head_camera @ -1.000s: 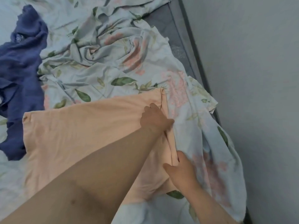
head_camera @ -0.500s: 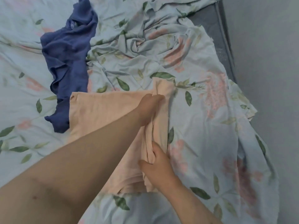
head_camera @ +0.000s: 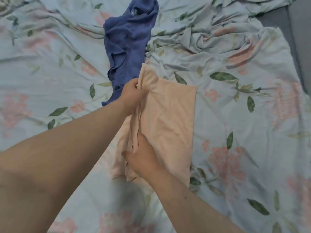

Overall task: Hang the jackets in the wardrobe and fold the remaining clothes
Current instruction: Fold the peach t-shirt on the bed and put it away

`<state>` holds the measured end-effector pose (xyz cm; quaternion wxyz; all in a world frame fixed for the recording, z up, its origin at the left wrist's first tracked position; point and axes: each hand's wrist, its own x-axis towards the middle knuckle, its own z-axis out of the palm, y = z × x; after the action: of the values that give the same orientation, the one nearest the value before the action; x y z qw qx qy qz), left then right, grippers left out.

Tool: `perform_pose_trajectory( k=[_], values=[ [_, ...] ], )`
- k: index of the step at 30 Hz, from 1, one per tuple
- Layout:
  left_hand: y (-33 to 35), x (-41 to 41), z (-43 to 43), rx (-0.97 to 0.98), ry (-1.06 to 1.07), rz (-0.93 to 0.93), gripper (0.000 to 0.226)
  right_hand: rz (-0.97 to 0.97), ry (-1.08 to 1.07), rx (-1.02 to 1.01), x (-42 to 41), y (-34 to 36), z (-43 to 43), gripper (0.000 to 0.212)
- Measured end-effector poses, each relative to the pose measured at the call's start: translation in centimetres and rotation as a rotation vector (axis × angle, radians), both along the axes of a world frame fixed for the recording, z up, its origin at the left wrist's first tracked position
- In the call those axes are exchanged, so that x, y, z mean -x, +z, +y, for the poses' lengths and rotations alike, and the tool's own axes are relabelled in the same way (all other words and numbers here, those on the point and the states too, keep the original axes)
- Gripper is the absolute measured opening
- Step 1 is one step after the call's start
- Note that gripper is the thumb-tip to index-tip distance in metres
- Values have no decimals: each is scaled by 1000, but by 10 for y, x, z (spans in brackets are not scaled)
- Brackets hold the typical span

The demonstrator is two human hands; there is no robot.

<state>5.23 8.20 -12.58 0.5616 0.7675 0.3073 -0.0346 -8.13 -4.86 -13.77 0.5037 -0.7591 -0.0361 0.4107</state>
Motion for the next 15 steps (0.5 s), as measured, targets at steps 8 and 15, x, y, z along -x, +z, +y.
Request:
perform_pose_trajectory(
  k=[8,15],
  values=[
    [-28,38,42,-149,66,58,19,-42,82,19,28,-13,40,61],
    [-38,132,28,-360,337,52,22,1,-311,5,32,-3,-30,23]
  ],
)
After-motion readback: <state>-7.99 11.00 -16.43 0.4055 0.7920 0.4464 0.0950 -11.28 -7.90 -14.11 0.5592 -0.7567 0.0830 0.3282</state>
